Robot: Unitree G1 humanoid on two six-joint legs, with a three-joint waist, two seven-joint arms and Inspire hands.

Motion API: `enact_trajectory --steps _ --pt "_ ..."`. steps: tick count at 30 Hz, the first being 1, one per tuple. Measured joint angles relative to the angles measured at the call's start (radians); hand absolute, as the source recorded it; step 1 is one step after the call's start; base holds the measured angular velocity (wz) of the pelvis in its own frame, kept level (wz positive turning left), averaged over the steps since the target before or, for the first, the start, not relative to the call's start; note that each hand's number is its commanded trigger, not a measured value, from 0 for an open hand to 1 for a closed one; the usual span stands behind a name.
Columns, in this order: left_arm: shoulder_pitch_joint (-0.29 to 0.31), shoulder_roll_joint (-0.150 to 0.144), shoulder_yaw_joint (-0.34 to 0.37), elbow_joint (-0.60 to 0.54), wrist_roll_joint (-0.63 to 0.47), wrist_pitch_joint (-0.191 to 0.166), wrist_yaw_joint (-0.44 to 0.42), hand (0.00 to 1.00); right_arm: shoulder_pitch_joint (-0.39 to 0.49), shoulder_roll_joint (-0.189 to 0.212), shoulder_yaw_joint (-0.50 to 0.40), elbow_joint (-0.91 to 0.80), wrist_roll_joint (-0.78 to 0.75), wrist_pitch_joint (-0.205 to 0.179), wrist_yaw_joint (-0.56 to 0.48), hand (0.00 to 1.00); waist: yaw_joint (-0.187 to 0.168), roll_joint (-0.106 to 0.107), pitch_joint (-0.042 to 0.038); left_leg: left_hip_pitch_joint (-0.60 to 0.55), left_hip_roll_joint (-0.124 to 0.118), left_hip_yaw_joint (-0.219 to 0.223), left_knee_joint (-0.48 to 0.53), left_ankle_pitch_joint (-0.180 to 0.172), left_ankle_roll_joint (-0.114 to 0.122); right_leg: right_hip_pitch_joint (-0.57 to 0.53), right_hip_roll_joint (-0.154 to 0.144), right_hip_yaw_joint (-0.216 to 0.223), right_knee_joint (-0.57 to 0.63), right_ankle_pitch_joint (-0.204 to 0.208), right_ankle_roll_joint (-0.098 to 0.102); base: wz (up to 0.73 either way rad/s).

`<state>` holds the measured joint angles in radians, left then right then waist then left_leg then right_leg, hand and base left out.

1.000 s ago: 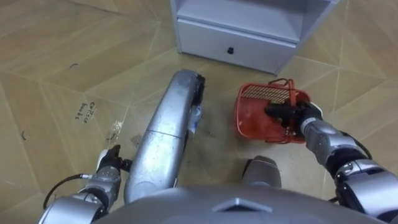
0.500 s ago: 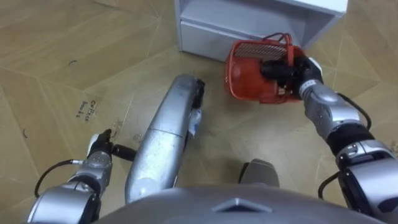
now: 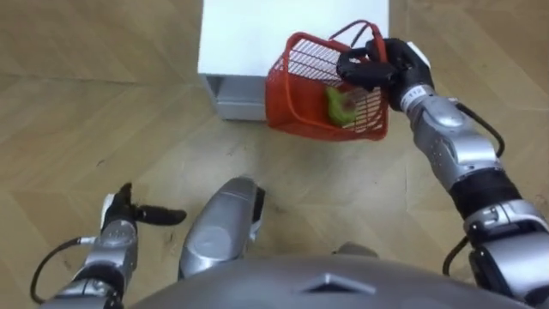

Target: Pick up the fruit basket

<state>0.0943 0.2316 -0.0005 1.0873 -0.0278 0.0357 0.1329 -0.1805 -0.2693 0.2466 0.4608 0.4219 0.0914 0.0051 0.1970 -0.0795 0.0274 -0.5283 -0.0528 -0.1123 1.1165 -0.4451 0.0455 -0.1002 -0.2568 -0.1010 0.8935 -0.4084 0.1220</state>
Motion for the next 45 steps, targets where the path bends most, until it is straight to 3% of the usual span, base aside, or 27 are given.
enact_trajectory --steps 1,2,3,4,5,6,7,9,12,14,16,17,19,20,21,22,23,25,27,29,30,34,39,45 --pt "0.013 0.005 -0.001 -0.014 0.024 0.017 -0.015 0.00 0.016 0.003 -0.016 0.000 0.004 -0.002 -0.015 1.00 0.002 -0.003 0.0008 -0.083 -0.026 0.060 0.037 -0.002 0.038 0.039 -0.007 0.019 -0.004 -0.003 0.004 0.17" --pt "0.016 0.000 -0.005 -0.038 0.042 0.027 -0.018 0.00 0.022 -0.010 -0.028 -0.001 0.009 -0.003 -0.016 1.00 -0.004 -0.009 -0.0099 -0.114 -0.050 0.099 -0.040 0.004 0.053 0.047 -0.013 0.015 0.009 -0.005 0.007 0.71" --pt "0.035 -0.009 -0.026 -0.097 0.061 0.052 -0.022 0.00 0.013 -0.043 -0.034 0.001 0.018 -0.019 -0.014 1.00 -0.021 0.004 -0.0215 -0.149 -0.062 0.147 -0.154 0.126 0.102 0.053 -0.017 -0.012 0.053 -0.010 0.016 0.61" --pt "0.049 -0.009 -0.026 -0.098 0.062 0.070 -0.021 0.00 0.007 -0.028 -0.026 0.002 0.022 -0.027 -0.020 1.00 -0.001 -0.021 -0.0226 -0.127 -0.069 0.169 -0.159 0.122 0.113 0.066 -0.042 -0.023 0.062 -0.025 0.017 0.32" --pt "0.048 -0.017 -0.025 -0.097 0.062 0.076 -0.020 0.00 0.006 -0.028 -0.020 -0.007 0.022 -0.032 -0.015 1.00 0.008 -0.019 -0.0224 -0.116 -0.070 0.164 -0.170 0.122 0.113 0.067 -0.042 -0.030 0.056 -0.032 0.017 -0.22" --pt "0.050 -0.028 -0.025 -0.096 0.063 0.078 -0.020 0.00 0.008 -0.028 -0.008 -0.019 0.023 -0.061 0.006 1.00 0.028 -0.010 -0.0186 -0.086 -0.069 0.134 -0.213 0.130 0.102 0.067 -0.041 -0.045 0.003 -0.037 0.011 -0.27" --pt "0.058 -0.030 -0.025 -0.087 0.071 0.084 -0.020 0.00 0.016 -0.027 0.002 -0.020 0.022 -0.083 0.023 1.00 0.032 -0.004 -0.0176 -0.044 -0.071 0.112 -0.267 0.142 0.082 0.082 -0.038 -0.064 -0.094 -0.029 -0.002 -0.20" --pt "0.076 -0.023 -0.022 -0.091 0.099 0.087 -0.013 0.00 0.042 -0.026 0.003 -0.030 0.014 -0.094 0.041 1.00 0.026 -0.007 -0.0123 0.013 -0.078 0.102 -0.329 0.157 0.067 0.121 -0.029 -0.094 -0.161 -0.004 -0.006 0.11" --pt "0.101 -0.020 -0.018 -0.099 0.133 0.085 -0.009 0.00 0.053 -0.033 -0.001 -0.065 0.002 -0.094 0.054 1.00 0.022 0.009 -0.0045 0.023 -0.068 0.111 -0.347 0.158 0.049 0.101 -0.024 -0.109 -0.127 0.016 -0.023 -0.04" --pt "0.121 -0.017 -0.004 -0.099 0.132 0.084 -0.009 0.00 0.053 -0.024 -0.001 -0.073 0.005 -0.094 0.063 1.00 -0.002 0.009 -0.0044 0.032 -0.086 0.087 -0.365 0.154 0.055 0.067 -0.036 -0.099 -0.049 0.061 -0.030 0.24" --pt "0.135 -0.015 -0.002 -0.100 0.132 0.078 -0.010 0.00 0.054 -0.004 0.000 -0.073 0.001 -0.096 0.064 1.00 -0.037 0.012 -0.0049 0.076 -0.101 0.070 -0.409 0.156 0.057 0.036 -0.053 -0.082 0.050 0.187 -0.048 0.54" --pt "0.135 -0.014 -0.001 -0.103 0.133 0.075 -0.010 0.00 0.054 -0.002 0.000 -0.073 0.000 -0.096 0.066 1.00 -0.040 0.015 -0.0048 0.090 -0.101 0.071 -0.422 0.159 0.061 0.025 -0.053 -0.069 0.073 0.230 -0.053 0.36" --pt "0.136 -0.010 0.000 -0.111 0.140 0.064 -0.009 0.00 0.054 0.003 0.000 -0.073 0.000 -0.097 0.073 1.00 -0.030 0.029 -0.0078 0.145 -0.102 0.061 -0.471 0.188 0.081 -0.001 -0.044 -0.039 0.123 0.392 -0.061 0.17" --pt "0.135 -0.007 0.000 -0.111 0.140 0.062 -0.009 0.00 0.054 0.007 0.000 -0.073 -0.001 -0.097 0.073 1.00 -0.027 0.032 -0.0101 0.159 -0.102 0.054 -0.481 0.192 0.084 -0.006 -0.039 -0.031 0.127 0.422 -0.056 0.00" --pt "0.131 -0.001 0.000 -0.113 0.141 0.061 -0.010 0.00 0.053 0.013 0.001 -0.073 0.001 -0.097 0.079 1.00 -0.017 0.034 -0.0114 0.183 -0.101 0.043 -0.502 0.196 0.090 -0.021 -0.032 -0.011 0.132 0.407 -0.051 0.00" --pt "0.122 0.006 0.000 -0.116 0.153 0.059 -0.012 0.00 0.054 0.015 0.005 -0.074 0.002 -0.096 0.086 1.00 -0.014 0.033 -0.0113 0.205 -0.101 0.031 -0.527 0.204 0.101 -0.040 -0.026 -0.018 0.126 0.329 -0.049 0.05" --pt "0.115 0.008 0.000 -0.116 0.157 0.057 -0.012 0.00 0.054 0.015 0.007 -0.074 0.002 -0.096 0.086 1.00 -0.011 0.032 -0.0111 0.217 -0.101 0.026 -0.541 0.209 0.099 -0.053 -0.022 -0.019 0.116 0.290 -0.043 0.21" --pt "0.091 0.006 -0.002 -0.126 0.176 0.045 -0.012 0.00 0.054 0.015 0.006 -0.082 -0.009 -0.096 0.081 1.00 -0.008 0.024 -0.0156 0.256 -0.097 0.013 -0.598 0.227 0.095 -0.093 -0.002 -0.040 -0.034 0.175 -0.030 0.22" --pt "0.086 0.003 -0.005 -0.139 0.176 0.038 -0.011 0.00 0.054 0.015 0.006 -0.102 -0.009 -0.090 0.072 1.00 -0.005 0.020 -0.0169 0.282 -0.092 -0.006 -0.620 0.231 0.090 -0.092 0.036 -0.052 -0.238 0.139 -0.033 0.21" --pt "0.085 -0.003 -0.008 -0.149 0.176 0.026 -0.008 0.00 0.053 0.013 0.007 -0.133 -0.012 -0.087 0.063 1.00 0.004 0.011 -0.0182 0.315 -0.092 -0.007 -0.648 0.229 0.084 -0.079 0.073 -0.057 -0.436 0.173 -0.036 0.14" --pt "0.086 -0.012 -0.009 -0.146 0.175 0.023 -0.006 0.00 0.057 0.009 0.009 -0.147 -0.011 -0.088 0.059 1.00 0.001 0.021 -0.0224 0.340 -0.085 -0.026 -0.662 0.224 0.077 -0.050 0.099 -0.058 -0.482 0.227 -0.028 0.00" --pt "0.100 -0.014 -0.003 -0.138 0.175 0.018 0.017 0.00 0.051 0.005 0.010 -0.184 -0.010 -0.089 0.074 1.00 0.017 0.018 -0.0199 0.402 -0.040 -0.019 -0.741 0.220 0.055 0.040 0.152 -0.065 -0.620 0.267 -0.049 -0.13" --pt "0.140 -0.015 -0.002 -0.135 0.175 0.019 0.016 0.00 0.056 -0.020 0.020 -0.199 0.008 -0.089 0.080 1.00 0.016 0.018 -0.0171 0.447 -0.021 -0.016 -0.799 0.217 0.045 0.085 0.171 -0.077 -0.678 0.271 -0.053 -0.04" --pt "0.151 -0.023 0.001 -0.148 0.219 0.019 -0.001 0.00 0.065 -0.025 0.054 -0.198 0.000 -0.089 0.082 1.00 0.024 0.001 -0.0107 0.471 -0.011 -0.012 -0.834 0.218 0.042 0.111 0.176 -0.124 -0.711 0.271 -0.053 0.08"
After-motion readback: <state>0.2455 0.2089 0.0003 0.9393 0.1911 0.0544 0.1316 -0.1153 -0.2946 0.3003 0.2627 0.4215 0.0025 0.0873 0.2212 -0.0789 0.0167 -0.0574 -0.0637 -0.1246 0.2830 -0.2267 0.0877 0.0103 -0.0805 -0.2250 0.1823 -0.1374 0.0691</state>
